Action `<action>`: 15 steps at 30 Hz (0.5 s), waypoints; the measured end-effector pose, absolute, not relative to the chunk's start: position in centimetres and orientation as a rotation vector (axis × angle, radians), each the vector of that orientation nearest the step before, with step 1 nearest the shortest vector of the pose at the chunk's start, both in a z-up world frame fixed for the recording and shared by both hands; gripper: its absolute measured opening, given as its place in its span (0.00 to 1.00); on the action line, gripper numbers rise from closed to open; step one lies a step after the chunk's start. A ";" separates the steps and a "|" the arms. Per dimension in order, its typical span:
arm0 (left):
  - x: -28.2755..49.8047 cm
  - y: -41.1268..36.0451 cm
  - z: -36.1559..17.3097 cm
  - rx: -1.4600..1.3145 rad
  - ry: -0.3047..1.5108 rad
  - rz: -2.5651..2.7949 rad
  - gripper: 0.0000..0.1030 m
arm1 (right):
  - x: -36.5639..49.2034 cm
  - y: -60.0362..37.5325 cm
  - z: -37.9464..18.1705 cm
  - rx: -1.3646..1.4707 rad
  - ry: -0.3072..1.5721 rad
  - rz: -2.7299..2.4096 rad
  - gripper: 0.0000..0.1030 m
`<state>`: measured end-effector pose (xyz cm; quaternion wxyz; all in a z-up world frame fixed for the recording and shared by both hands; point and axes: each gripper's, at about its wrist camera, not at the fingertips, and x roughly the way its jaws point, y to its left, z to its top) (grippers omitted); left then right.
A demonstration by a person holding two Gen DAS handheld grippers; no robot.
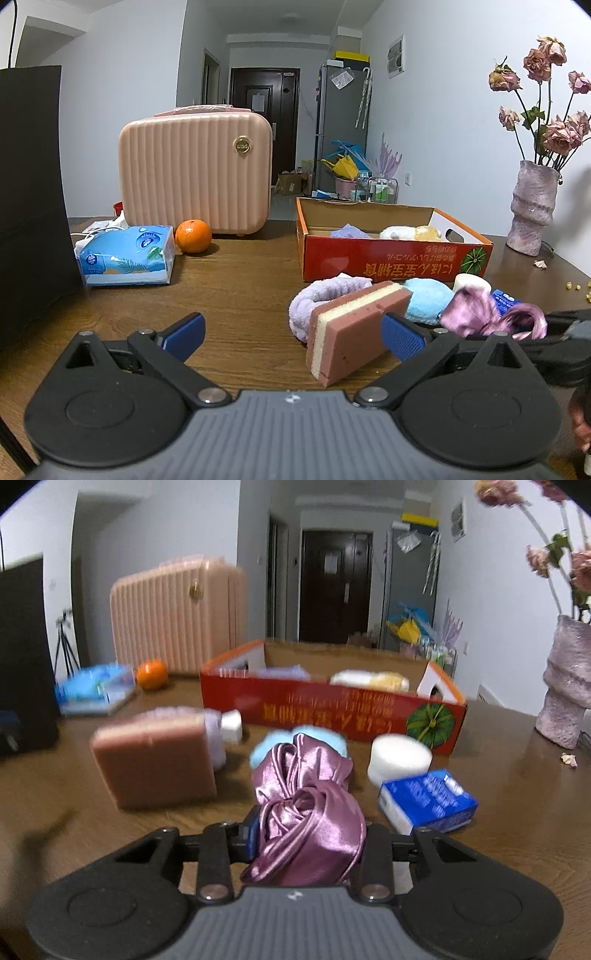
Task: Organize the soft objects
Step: 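Lift the scrunchie with the right tool while the left tool grasps the pink sponge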
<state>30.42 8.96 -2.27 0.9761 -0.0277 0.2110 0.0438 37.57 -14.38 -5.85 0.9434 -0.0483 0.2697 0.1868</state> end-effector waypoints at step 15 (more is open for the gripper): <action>31.8 8.9 -3.6 -0.058 0.473 0.089 1.00 | 35.5 -17.9 -2.8 0.017 0.403 0.348 0.35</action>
